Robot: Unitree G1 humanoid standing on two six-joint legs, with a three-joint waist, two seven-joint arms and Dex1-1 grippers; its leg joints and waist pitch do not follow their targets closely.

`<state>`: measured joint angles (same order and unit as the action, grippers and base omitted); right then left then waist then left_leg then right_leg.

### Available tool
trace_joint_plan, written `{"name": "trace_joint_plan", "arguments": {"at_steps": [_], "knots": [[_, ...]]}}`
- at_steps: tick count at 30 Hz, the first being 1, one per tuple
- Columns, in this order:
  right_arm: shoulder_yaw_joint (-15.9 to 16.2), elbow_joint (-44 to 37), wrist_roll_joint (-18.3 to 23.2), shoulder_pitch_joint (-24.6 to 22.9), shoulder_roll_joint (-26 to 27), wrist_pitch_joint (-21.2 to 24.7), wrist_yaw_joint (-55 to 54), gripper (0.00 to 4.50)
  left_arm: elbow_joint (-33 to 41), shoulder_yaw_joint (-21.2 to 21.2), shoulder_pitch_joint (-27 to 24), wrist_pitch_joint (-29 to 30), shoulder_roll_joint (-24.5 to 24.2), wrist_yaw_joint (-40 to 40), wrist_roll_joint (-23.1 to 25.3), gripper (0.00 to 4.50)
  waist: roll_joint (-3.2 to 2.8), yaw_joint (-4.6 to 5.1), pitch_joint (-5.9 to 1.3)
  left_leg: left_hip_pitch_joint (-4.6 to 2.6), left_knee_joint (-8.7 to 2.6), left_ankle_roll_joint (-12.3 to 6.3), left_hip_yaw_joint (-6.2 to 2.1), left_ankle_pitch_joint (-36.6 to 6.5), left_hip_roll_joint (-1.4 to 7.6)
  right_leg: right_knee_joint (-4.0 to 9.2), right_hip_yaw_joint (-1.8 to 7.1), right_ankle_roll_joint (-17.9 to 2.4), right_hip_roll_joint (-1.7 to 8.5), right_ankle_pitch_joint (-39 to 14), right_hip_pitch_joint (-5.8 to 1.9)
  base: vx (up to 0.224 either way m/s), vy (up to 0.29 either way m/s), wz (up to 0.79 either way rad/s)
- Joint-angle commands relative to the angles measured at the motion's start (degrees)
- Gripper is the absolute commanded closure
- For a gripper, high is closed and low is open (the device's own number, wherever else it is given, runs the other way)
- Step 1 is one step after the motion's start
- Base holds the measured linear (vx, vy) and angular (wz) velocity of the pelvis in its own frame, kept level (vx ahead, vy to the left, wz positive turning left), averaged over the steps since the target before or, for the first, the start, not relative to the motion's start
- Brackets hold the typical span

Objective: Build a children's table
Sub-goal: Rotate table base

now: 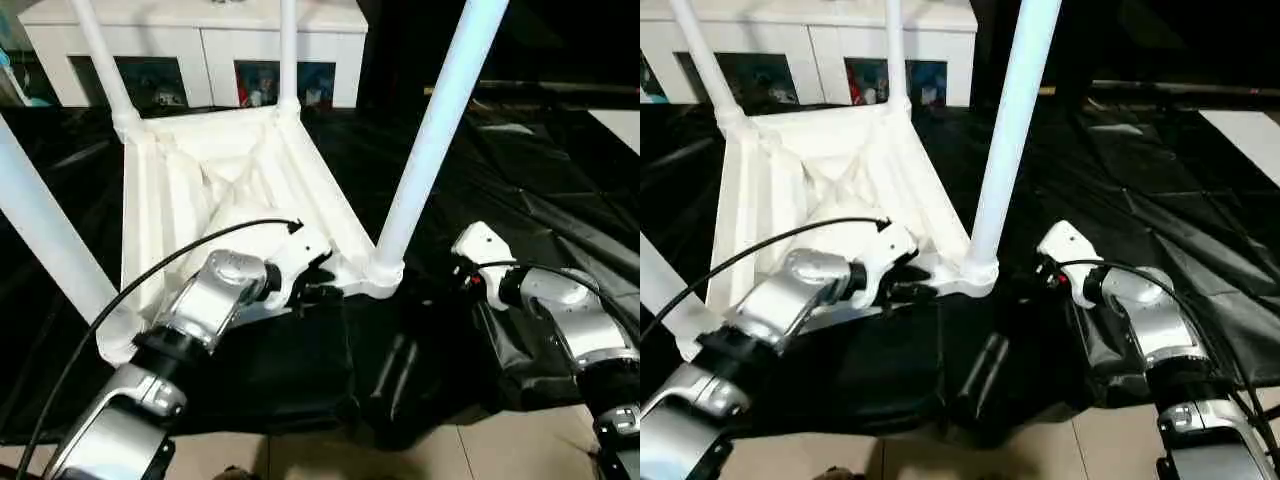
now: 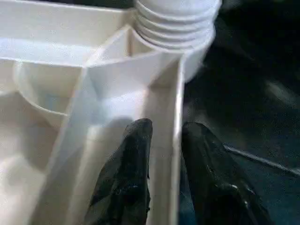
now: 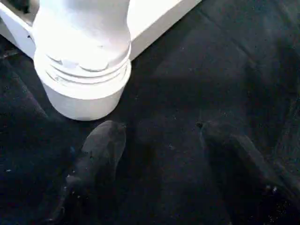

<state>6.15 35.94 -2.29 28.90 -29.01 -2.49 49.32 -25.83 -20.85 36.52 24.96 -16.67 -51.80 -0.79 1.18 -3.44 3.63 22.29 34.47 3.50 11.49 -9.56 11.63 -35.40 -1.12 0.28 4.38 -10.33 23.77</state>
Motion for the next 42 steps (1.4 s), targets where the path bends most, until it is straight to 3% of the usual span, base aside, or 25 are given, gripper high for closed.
{"name": "trace_joint_plan", "arguments": {"at_steps": [1, 10, 11, 15, 20, 21, 22, 26, 33, 34, 36, 39, 41, 42], "knots": [[0.25, -1.01, 0.32, 0.23, -0.65, 0.78, 0.98, 1.49, 1.29, -1.59, -0.82, 1.19, -0.35, -1.12, 0.72, 3.37, 0.59, -0.2, -4.27, -1.2, -3.62, -4.23, -0.55, -12.4, 1.18, 4.14, 1.12, -14.49, 2.5, -9.39, -2.74, 0.0, 0.0, 0.0], [0.5, -2.26, 0.93, 0.04, -0.45, 0.99, 2.27, 1.49, 0.8, -2.16, -0.93, 2.22, -0.28, -1.21, 1.5, 4.04, 0.46, -0.19, -4.29, -1.18, -3.68, -3.82, -0.63, -12.28, 1.16, 4.16, 1.15, -13.93, 2.52, -9.26, -2.81, 0.0, 0.0, 0.0], [0.48, -2.39, 1.0, -0.03, -0.49, 0.89, 2.39, 1.49, 0.71, -2.12, -0.91, 2.24, -0.26, -1.09, 1.51, 4.31, 0.52, -0.21, -4.33, -1.17, -3.66, -3.74, -0.63, -12.29, 1.13, 4.13, 1.14, -14.01, 2.51, -9.23, -2.87, 0.0, 0.0, 0.0], [0.36, -2.69, 1.06, -0.1, -0.47, 0.86, 2.64, 1.49, -0.25, -1.45, -0.82, 1.72, -0.2, -0.86, 1.26, 4.45, 0.53, -0.21, -4.37, -1.13, -3.65, -3.84, -0.64, -11.97, 1.1, 4.06, 1.14, -14.03, 2.5, -8.64, -2.92, 0.0, 0.0, 0.0], [-0.83, -4.44, 2.96, -0.48, 0.27, 1.05, 3.03, 1.49, 0.59, -0.84, -2.78, -1.66, -1.77, -4.41, 0.01, 4.45, 0.4, -0.05, -4.41, -1.14, -3.65, -4.06, -0.67, -12.03, 1.11, 4.04, 1.15, -14.39, 2.52, -7.77, -2.97, 0.0, 0.0, 0.0], [-1.05, -5.46, 3.71, -0.92, 0.33, 1.26, 3.64, 1.49, 2.02, -0.66, -3.74, -1.63, -2.76, -5.32, -0.43, 4.45, 0.04, -0.07, -4.39, -1.19, -3.68, -3.98, -0.68, -12.07, 1.15, 3.97, 1.17, -14.49, 2.53, -7.61, -2.96, 0.0, 0.0, 0.0], [-1.05, -5.46, 3.71, -0.92, 0.33, 1.26, 3.64, 1.49, 2.02, -0.66, -3.74, -1.63, -2.76, -5.32, -0.43, 4.45, 0.18, -0.05, -4.35, -1.11, -3.73, -3.99, -0.7, -12.14, 1.21, 4.01, 1.18, -14.35, 2.57, -7.56, -3.04, 0.0, 0.0, 0.0], [-1.06, -8.91, 5.09, -3.4, 0.17, 1.5, 5.23, 1.49, 8.72, 1.3, -8.52, -4.52, -7.11, -9.82, -3.45, 4.45, -0.27, 0.24, -4.32, -1.39, -4.01, -3.26, -0.7, -13.59, 1.31, 4.13, 1.14, -14.2, 2.35, -8.87, -2.75, 0.0, 0.0, 0.0], [-0.4, -11.48, 6.62, -5.54, 0.45, 2.21, 6.38, 1.49, 12.35, 4.66, -11.58, -6.08, -8.69, -10.07, -5.53, 4.45, -0.31, 0.7, -4.21, -1.22, -4.2, -2.6, -0.78, -14.68, 1.26, 4.26, 1.22, -13.09, 2.44, -11.49, -2.83, 0.0, 0.0, 0.0], [-0.22, -11.69, 6.81, -5.9, 0.71, 2.15, 6.36, 1.49, 12.52, 4.94, -11.7, -6.42, -8.27, -10.22, -6.26, 4.2, -0.63, 0.89, -4.15, -1.24, -4.21, -2.57, -0.77, -14.8, 1.23, 4.34, 1.26, -12.95, 2.42, -11.54, -2.71, 0.0, 0.0, 0.0], [-0.1, -12.28, 6.91, -6.35, 0.94, 2.39, 6.24, 1.49, 12.44, 4.88, -11.64, -6.61, -8.03, -10.37, -6.49, 3.93, -0.63, 1.01, -4.25, -1.25, -4.1, -2.69, -0.71, -14.4, 1.15, 4.31, 1.28, -13.21, 2.33, -10.74, -2.67, 0.0, 0.0, 0.0], [-0.09, -13.62, 7.28, -7.02, 1.29, 3.1, 5.97, 1.49, 11.01, 4.54, -10.75, -8.5, -7.23, -10.7, -6.34, 3.82, -1.18, 0.87, -4.17, -1.35, -4.13, -2.92, -0.68, -14.35, 1.19, 4.27, 1.23, -14.14, 2.17, -8.68, -2.53, 0.0, 0.0, 0.0], [0.11, -14.64, 7.32, -7.58, 1.48, 3.43, 5.82, 1.49, 9.25, 4.08, -9.57, -8.9, -6.93, -10.04, -5.21, 3.69, -1.16, 0.92, -4.11, -1.38, -4.21, -2.77, -0.66, -15.1, 1.16, 4.38, 1.23, -13.79, 2.05, -8.8, -2.58, 0.0, 0.0, 0.0], [0.19, -15.08, 7.34, -7.86, 1.52, 3.53, 5.81, 1.49, 8.98, 4.09, -9.39, -8.52, -6.8, -10.42, -5.27, 3.69, -1.46, 0.82, -4.1, -1.56, -4.24, -2.46, -0.7, -15.65, 1.15, 4.38, 1.23, -13.63, 2.08, -9.2, -2.52, 0.0, 0.0, 0.0]]}}
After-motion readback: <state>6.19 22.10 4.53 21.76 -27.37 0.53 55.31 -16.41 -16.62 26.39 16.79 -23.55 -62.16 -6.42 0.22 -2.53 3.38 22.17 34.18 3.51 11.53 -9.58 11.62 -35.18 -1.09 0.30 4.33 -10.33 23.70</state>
